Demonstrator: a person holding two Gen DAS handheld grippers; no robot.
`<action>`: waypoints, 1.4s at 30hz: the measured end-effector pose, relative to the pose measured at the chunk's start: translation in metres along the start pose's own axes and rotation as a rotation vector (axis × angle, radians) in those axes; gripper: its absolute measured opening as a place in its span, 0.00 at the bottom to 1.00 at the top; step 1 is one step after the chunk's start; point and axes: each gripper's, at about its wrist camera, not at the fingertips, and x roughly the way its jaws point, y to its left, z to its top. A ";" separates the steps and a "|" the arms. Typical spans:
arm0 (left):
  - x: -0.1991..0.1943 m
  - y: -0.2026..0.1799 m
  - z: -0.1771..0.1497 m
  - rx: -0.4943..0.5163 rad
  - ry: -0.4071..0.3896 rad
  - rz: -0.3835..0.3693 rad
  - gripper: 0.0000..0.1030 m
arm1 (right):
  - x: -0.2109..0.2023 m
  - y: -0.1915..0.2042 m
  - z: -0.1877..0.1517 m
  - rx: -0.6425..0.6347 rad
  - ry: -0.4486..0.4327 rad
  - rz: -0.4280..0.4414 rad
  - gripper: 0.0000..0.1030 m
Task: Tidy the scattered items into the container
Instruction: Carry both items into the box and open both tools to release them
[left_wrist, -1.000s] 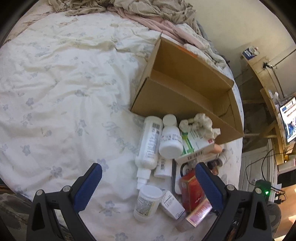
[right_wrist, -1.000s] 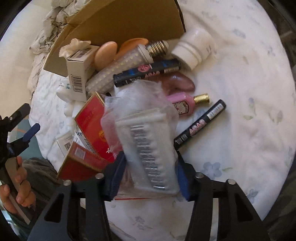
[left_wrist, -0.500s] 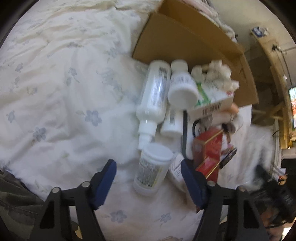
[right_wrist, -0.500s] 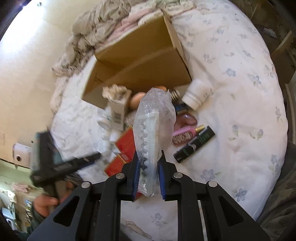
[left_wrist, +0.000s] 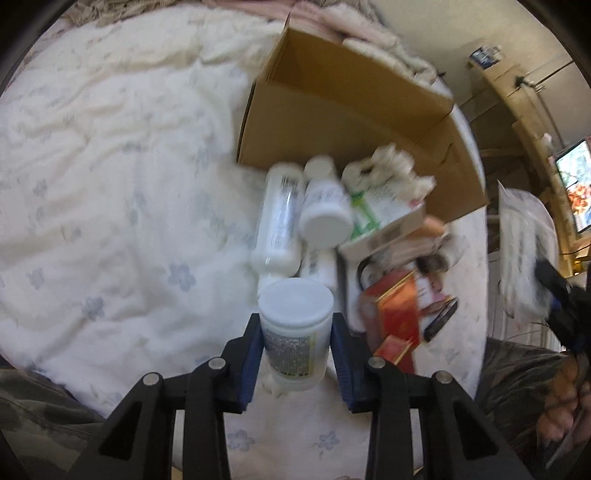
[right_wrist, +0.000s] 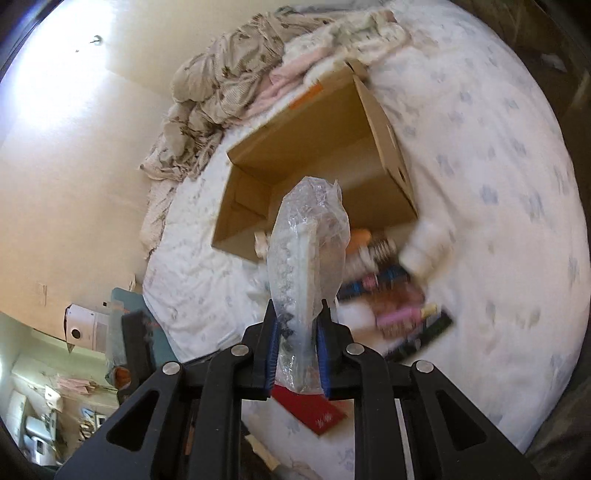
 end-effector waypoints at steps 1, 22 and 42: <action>-0.006 -0.001 0.005 -0.002 -0.015 -0.002 0.34 | 0.001 0.005 0.013 -0.024 -0.014 -0.005 0.19; 0.048 -0.084 0.220 0.191 -0.037 0.193 0.34 | 0.138 -0.004 0.141 -0.113 0.047 -0.213 0.19; 0.148 -0.066 0.237 0.128 0.250 0.391 0.35 | 0.190 -0.006 0.126 -0.184 0.255 -0.371 0.20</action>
